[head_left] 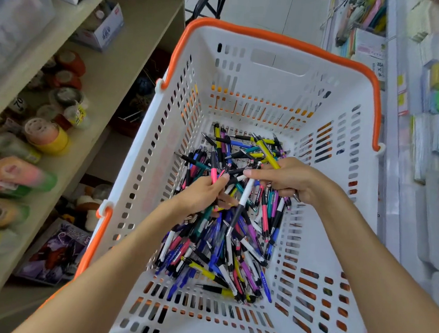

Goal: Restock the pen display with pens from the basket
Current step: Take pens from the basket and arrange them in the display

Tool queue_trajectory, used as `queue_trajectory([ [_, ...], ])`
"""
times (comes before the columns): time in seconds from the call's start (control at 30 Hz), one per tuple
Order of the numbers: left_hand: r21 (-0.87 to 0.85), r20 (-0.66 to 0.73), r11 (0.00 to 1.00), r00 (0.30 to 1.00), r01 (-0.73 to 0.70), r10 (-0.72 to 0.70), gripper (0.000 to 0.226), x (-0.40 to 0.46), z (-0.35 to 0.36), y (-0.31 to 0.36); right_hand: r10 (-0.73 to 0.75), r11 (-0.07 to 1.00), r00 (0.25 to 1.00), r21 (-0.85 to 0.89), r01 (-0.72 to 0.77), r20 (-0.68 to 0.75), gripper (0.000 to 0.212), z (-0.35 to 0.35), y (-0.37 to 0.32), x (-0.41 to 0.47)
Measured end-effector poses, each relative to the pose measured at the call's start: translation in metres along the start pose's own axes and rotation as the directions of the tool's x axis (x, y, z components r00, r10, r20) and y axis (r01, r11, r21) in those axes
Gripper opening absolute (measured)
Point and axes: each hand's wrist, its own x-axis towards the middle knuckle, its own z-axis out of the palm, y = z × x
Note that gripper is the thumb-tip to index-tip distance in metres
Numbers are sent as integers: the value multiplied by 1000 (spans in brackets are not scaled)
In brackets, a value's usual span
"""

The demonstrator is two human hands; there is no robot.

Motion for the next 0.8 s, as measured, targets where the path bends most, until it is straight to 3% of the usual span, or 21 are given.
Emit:
queue_trajectory([
  [0.13, -316, 156, 947, 988, 62, -12, 42, -2, 10, 3, -57, 982, 993, 175, 73, -100, 34, 20, 2, 5],
  [0.37, -650, 53, 760, 996, -22, 74, 22, 7, 13, 0, -90, 930, 954, 318, 184, -287, 22, 30, 9, -22],
  [0.43, -734, -11, 677, 997, -58, 74, 22, 10, 10, 4, -65, 954, 962, 267, 137, -265, 21, 37, 22, -34],
  [0.57, -824, -105, 554, 993, -121, 60, 20, 15, 12, 14, -26, 973, 997, 229, 42, -71, 31, 62, 41, -45],
  [0.7, -797, -182, 578, 982, -176, 48, 20, 12, 14, 17, -24, 972, 990, 229, 56, -137, 26, 59, 45, -48],
  [0.8, -788, -271, 572, 963, -228, 10, 19, 15, 7, 13, -62, 998, 992, -22, 60, -108, 19, 33, 43, -57],
])
